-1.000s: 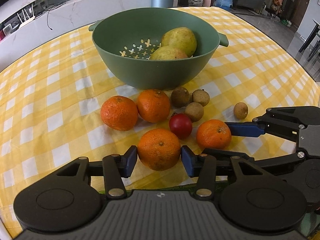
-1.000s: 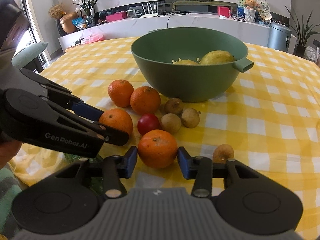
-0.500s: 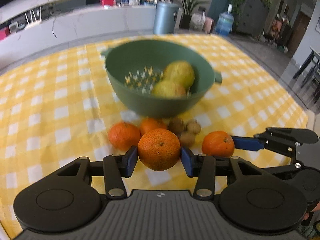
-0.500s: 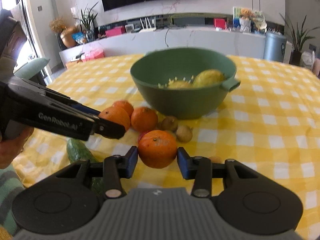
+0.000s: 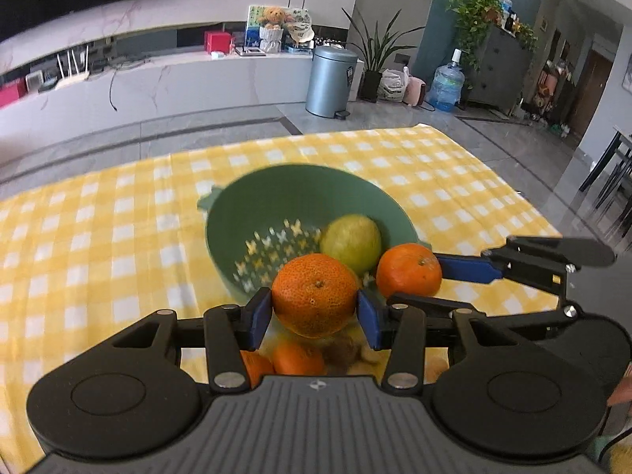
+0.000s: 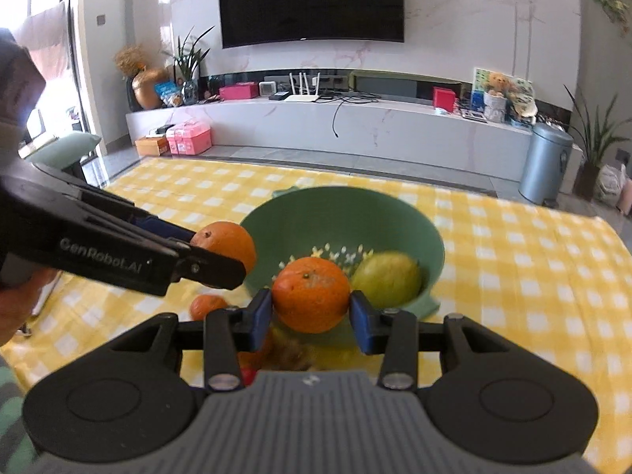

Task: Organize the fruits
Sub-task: 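Lower both oranges into the colander beside the pears and open both tools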

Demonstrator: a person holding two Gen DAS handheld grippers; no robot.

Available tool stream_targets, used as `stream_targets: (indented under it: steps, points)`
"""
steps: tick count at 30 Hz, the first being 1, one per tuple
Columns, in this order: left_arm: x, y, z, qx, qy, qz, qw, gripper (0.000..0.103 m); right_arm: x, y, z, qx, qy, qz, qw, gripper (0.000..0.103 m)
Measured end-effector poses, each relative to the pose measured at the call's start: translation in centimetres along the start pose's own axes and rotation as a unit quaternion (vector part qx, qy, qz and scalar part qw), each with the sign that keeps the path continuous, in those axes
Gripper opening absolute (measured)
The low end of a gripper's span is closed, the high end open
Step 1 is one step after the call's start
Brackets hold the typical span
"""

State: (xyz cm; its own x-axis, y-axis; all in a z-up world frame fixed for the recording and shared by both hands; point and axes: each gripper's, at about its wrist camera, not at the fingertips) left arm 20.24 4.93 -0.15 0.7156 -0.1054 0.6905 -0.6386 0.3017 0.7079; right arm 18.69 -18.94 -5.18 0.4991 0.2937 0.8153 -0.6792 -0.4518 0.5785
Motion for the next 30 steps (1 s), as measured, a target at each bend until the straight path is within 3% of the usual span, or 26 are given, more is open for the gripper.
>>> stream_targets:
  steps: [3,12,17,25,30]
  points:
    - [0.6,-1.0,0.3,0.033,-0.024,-0.001,0.9992,0.053,1.2,-1.8,1.0,0.004,0.007,-0.011,1.0,0.04]
    - [1.3,-3.5,-1.6,0.07,-0.028,-0.004,0.9971,0.053,3.1,-6.5,1.9,0.004,0.052,-0.023,0.998,0.04]
    - [1.3,-4.3,-2.5,0.065,-0.02,-0.004,0.9977,0.053,3.4,-8.3,2.0,0.013,0.072,-0.029,0.997,0.04]
    - [1.1,-4.9,-1.6,0.077,-0.076,0.006,0.9941,0.053,3.6,-10.4,2.2,0.031,0.094,-0.056,0.993,0.04]
    - [1.1,-5.0,-1.7,0.076,-0.079,0.01,0.9939,0.053,3.6,-11.1,2.0,0.037,0.102,-0.066,0.992,0.04]
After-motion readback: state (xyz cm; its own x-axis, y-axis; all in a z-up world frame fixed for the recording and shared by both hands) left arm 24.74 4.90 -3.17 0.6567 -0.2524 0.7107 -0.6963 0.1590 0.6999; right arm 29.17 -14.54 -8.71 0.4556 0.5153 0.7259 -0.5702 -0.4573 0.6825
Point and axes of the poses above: each gripper's, at about its wrist camera, not at the fingertips, and y roughly against the way its jaws point, z to its right, x to its top, and after that the axes turned 2 degrees about y, right-handed
